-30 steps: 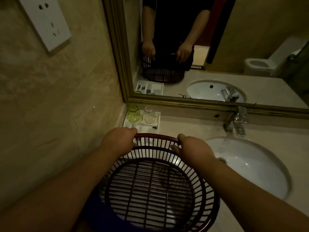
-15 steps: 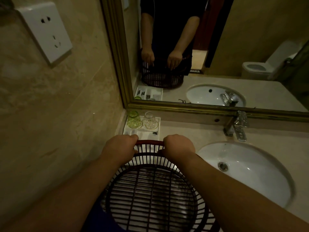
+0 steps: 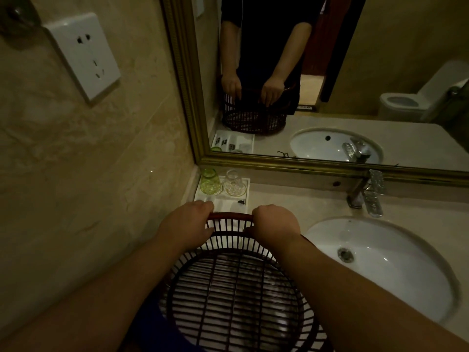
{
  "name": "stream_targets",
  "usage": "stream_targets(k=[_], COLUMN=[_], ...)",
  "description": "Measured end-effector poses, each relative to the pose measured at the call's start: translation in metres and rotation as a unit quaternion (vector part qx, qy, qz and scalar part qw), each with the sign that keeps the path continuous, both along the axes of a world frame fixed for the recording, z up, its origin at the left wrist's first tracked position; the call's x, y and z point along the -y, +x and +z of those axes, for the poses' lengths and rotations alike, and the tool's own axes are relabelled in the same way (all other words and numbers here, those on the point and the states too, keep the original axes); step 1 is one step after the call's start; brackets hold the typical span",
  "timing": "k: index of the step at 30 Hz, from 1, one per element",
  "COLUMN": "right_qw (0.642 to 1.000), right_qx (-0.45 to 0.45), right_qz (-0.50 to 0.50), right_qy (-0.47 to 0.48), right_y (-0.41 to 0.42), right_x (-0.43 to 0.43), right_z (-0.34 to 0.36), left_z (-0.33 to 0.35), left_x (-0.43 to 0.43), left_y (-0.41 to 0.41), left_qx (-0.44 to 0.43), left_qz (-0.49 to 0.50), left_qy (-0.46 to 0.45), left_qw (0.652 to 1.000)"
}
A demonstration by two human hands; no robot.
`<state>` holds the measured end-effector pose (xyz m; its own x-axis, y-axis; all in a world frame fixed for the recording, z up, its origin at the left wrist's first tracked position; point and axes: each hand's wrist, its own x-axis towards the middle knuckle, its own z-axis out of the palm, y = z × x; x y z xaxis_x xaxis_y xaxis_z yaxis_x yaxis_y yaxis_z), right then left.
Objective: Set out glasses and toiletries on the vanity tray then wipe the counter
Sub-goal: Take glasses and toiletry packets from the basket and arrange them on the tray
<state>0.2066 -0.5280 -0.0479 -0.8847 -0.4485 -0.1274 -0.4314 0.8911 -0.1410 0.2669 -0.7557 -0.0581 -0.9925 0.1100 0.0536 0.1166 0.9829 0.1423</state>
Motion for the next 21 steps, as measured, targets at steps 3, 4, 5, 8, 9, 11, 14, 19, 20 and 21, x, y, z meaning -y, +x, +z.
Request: stream_targets(k=[3, 4, 5, 8, 9, 11, 14, 19, 20, 21], right_qw=[1.000, 1.000, 0.999, 0.999, 0.999, 0.999, 0.999, 0.998, 0.997, 0.996], right_qx=[0.012, 0.010, 0.008, 0.007, 0.008, 0.013, 0.017, 0.020, 0.020, 0.020], right_qz=[0.018, 0.025, 0.030, 0.037, 0.038, 0.039, 0.037, 0.062, 0.066, 0.069], right_qy=[-0.005, -0.008, -0.012, -0.025, -0.027, -0.028, -0.034, -0.027, -0.033, -0.043], right_y=[0.003, 0.003, 0.004, 0.002, 0.001, -0.001, -0.004, -0.002, -0.002, -0.001], right_x=[0.005, 0.006, 0.007, 0.007, 0.007, 0.006, 0.002, 0.004, 0.003, 0.001], right_z=[0.004, 0.004, 0.003, 0.001, -0.001, -0.003, -0.006, -0.004, -0.003, -0.002], left_z=[0.014, 0.016, 0.017, 0.012, 0.012, 0.012, 0.011, 0.005, 0.004, 0.003], left_x=[0.006, 0.011, 0.017, 0.029, 0.029, 0.025, 0.022, 0.018, 0.018, 0.017], left_y=[0.014, 0.024, 0.036, 0.081, 0.094, 0.114, 0.132, 0.141, 0.141, 0.141], left_qx=[0.029, 0.039, 0.045, 0.062, 0.063, 0.050, 0.033, 0.028, 0.027, 0.027], left_qz=[0.049, 0.099, 0.151, 0.219, 0.222, 0.239, 0.281, 0.309, 0.311, 0.314], left_qy=[0.073, 0.109, 0.138, 0.155, 0.161, 0.185, 0.188, 0.134, 0.129, 0.130], left_qw=[0.996, 0.988, 0.978, 0.961, 0.960, 0.952, 0.941, 0.941, 0.941, 0.940])
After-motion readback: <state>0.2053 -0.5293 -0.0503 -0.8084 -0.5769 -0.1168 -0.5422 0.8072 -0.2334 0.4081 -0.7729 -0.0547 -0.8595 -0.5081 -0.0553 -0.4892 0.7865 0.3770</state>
